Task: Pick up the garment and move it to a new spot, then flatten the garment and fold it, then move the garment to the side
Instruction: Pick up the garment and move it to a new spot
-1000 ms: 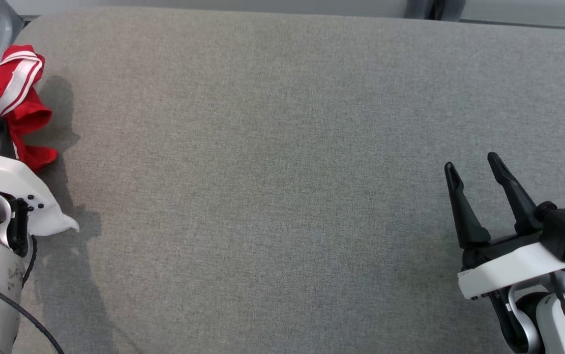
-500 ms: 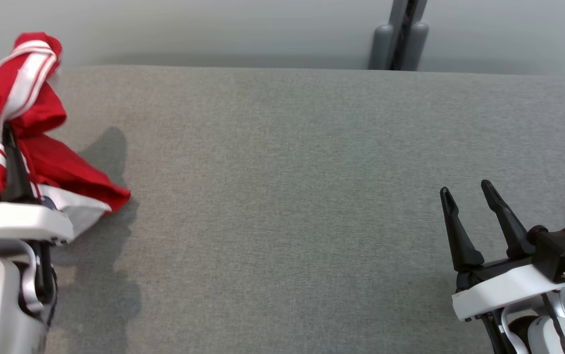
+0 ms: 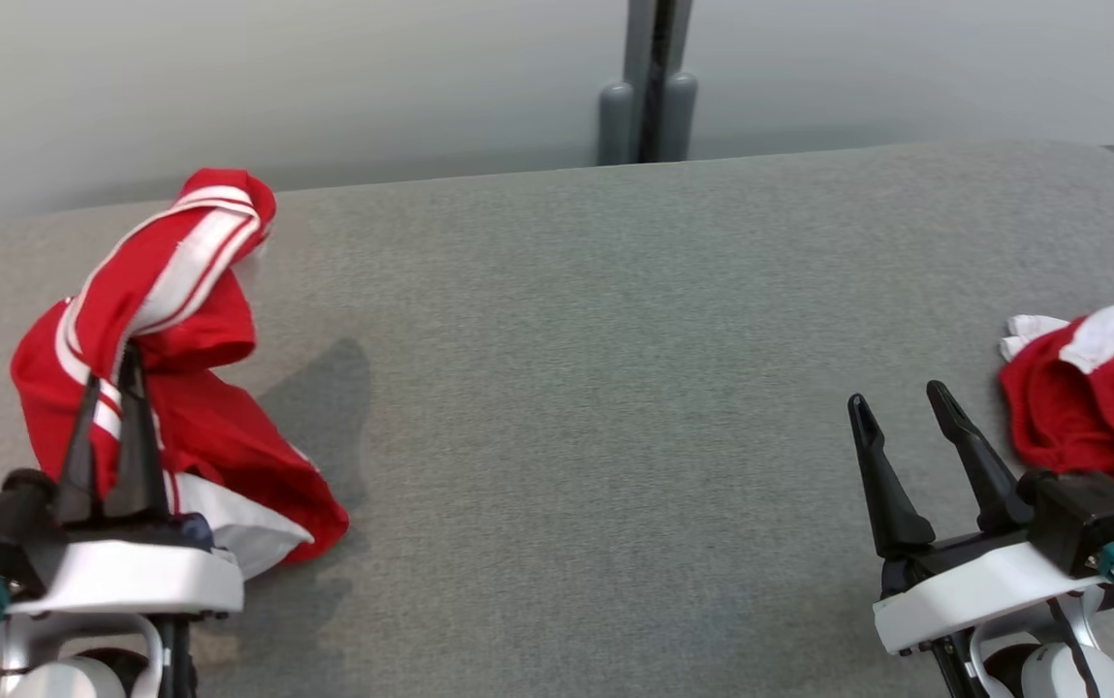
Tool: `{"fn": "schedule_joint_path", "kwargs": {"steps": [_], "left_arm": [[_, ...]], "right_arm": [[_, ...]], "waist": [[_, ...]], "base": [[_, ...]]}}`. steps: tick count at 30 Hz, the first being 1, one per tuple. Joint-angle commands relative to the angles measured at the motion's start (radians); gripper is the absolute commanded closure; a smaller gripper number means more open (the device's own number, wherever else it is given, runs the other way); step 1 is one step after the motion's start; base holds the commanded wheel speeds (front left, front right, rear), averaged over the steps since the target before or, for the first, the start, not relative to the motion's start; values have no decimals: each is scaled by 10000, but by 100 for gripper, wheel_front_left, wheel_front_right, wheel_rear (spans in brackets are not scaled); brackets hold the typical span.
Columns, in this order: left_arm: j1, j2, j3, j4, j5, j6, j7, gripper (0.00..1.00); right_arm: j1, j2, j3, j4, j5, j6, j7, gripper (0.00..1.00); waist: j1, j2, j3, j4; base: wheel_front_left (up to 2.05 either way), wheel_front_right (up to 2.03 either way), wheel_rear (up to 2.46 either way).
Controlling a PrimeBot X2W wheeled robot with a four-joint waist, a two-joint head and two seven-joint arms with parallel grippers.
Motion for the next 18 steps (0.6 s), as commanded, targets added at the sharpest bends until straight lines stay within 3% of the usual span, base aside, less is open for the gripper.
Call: {"fn": "schedule_joint_path", "kwargs": {"steps": [1, 7, 18], "left_arm": [[71, 3, -68, -152, 82, 16, 42, 100], [181, -161, -751, -379, 257, -114, 327, 100], [-1041, -441, -1720, 916, 330, -813, 244, 100]], "right_arm": [[59, -10, -11, 0, 31, 1, -65, 0], [-37, 40, 74, 38, 101, 1, -140, 0], [-449, 110, 309, 252, 320, 1, -445, 0]], "waist": [[0, 0, -52, -289], [0, 0, 92, -1107], [0, 0, 925, -2865]], "base": [[0, 0, 0], [0, 0, 0], [0, 0, 0]]}}
